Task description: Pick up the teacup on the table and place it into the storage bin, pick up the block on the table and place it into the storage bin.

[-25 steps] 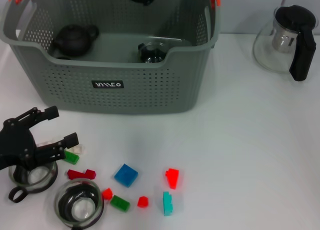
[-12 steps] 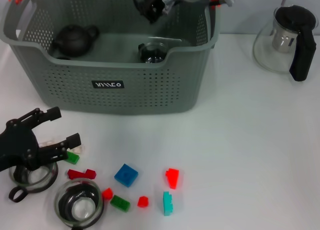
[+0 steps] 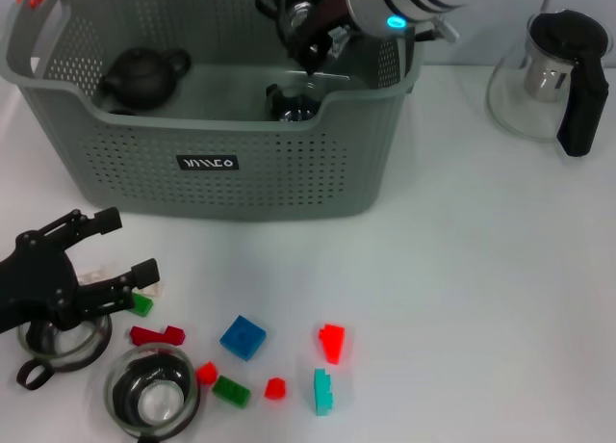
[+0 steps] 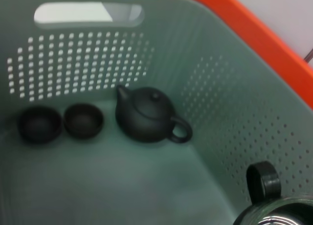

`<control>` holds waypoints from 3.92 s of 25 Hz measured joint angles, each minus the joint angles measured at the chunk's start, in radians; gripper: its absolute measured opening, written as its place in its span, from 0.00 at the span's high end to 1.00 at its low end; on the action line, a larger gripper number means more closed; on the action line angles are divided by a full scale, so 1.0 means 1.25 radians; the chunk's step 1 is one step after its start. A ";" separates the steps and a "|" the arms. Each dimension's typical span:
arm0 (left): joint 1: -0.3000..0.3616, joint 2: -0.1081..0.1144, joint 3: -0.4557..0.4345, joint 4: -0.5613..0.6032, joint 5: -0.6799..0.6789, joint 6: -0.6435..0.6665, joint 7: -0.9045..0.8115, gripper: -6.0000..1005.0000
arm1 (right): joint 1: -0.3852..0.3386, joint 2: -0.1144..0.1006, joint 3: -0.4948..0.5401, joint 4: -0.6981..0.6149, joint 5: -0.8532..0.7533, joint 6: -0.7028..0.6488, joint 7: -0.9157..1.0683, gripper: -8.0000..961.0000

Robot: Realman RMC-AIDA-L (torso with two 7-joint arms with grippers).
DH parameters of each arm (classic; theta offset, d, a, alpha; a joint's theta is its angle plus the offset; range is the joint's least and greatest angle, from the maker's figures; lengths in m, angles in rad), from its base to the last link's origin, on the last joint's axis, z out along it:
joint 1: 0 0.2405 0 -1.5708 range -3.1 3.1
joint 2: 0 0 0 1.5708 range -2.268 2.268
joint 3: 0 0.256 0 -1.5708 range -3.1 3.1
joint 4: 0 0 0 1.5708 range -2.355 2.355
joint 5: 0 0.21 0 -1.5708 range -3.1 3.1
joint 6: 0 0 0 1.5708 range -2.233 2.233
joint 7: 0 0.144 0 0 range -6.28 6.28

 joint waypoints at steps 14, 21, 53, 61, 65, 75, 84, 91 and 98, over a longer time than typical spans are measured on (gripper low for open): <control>-0.001 0.001 -0.004 -0.005 -0.004 -0.002 -0.001 0.07 | -0.003 0.000 -0.052 0.016 0.028 0.013 -0.003 0.84; 0.000 0.001 -0.003 -0.005 -0.004 -0.002 -0.001 0.07 | -0.002 0.000 -0.051 0.022 0.028 0.014 -0.001 0.78; -0.054 0.019 -0.005 -0.048 -0.090 -0.007 -0.087 0.07 | -0.753 -0.020 0.296 -0.154 0.818 -0.768 -0.828 0.04; -0.048 0.035 0.007 0.006 -0.071 0.022 -0.149 0.07 | -0.800 -0.026 0.368 -0.091 0.691 -0.747 -0.897 0.04; -0.059 0.039 0.026 0.050 -0.018 0.043 -0.204 0.07 | -0.794 -0.029 0.372 -0.092 0.649 -0.744 -0.885 0.04; -0.092 0.036 0.248 0.414 0.133 0.127 -0.584 0.07 | -0.762 -0.035 0.372 -0.123 0.567 -0.744 -0.781 0.04; -0.107 0.024 0.528 0.821 0.345 0.131 -0.780 0.07 | -0.743 -0.030 0.373 -0.122 0.554 -0.742 -0.759 0.04; -0.120 -0.029 0.653 0.782 0.520 0.034 -0.793 0.07 | -0.737 -0.028 0.375 -0.113 0.554 -0.741 -0.759 0.04; -0.100 -0.021 0.684 0.594 0.524 -0.089 -0.793 0.07 | -0.739 -0.027 0.382 -0.111 0.555 -0.746 -0.759 0.04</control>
